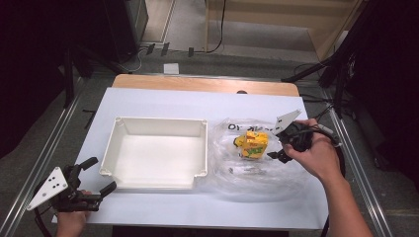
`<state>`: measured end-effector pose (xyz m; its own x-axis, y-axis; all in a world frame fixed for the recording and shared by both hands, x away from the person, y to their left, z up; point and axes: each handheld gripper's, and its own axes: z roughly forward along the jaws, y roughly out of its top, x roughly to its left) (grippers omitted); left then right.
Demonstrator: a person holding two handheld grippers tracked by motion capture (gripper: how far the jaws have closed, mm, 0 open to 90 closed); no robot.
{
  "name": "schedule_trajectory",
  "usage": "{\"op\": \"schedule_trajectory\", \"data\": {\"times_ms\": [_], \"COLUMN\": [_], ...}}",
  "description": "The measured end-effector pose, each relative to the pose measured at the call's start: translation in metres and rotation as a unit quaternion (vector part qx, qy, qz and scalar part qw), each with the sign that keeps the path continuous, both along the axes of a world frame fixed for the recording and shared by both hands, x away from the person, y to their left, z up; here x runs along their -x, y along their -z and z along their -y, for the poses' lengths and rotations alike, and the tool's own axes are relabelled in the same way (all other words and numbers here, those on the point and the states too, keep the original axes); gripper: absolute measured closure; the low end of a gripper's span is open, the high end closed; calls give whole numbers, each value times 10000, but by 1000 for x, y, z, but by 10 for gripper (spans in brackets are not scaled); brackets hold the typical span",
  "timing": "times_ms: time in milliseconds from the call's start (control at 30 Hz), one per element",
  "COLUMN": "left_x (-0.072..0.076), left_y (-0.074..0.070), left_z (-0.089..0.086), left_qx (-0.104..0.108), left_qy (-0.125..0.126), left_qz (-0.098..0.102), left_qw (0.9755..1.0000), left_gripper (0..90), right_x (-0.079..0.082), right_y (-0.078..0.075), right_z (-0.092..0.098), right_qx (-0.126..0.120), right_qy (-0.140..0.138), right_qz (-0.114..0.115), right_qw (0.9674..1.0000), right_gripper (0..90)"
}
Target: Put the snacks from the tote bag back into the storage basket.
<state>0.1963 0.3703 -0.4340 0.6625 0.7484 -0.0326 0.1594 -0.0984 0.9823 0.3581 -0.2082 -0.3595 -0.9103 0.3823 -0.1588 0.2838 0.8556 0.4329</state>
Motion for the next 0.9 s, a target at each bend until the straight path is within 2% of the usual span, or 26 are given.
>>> {"op": "schedule_trajectory", "data": {"times_ms": [433,900], "left_x": [0,0], "left_y": [0,0], "left_z": [0,0], "left_qx": [10,15], "left_qy": [15,35], "left_qz": [11,10], "left_qw": [10000,10000], "left_gripper": [6,6], "right_x": [-13,-26], "right_y": [-3,0], "right_z": [-14,-27], "right_qx": [243,410], "right_qy": [-200,-288], "right_qz": [9,-184], "right_qw": [9995,9986], "right_gripper": [288,320]}}
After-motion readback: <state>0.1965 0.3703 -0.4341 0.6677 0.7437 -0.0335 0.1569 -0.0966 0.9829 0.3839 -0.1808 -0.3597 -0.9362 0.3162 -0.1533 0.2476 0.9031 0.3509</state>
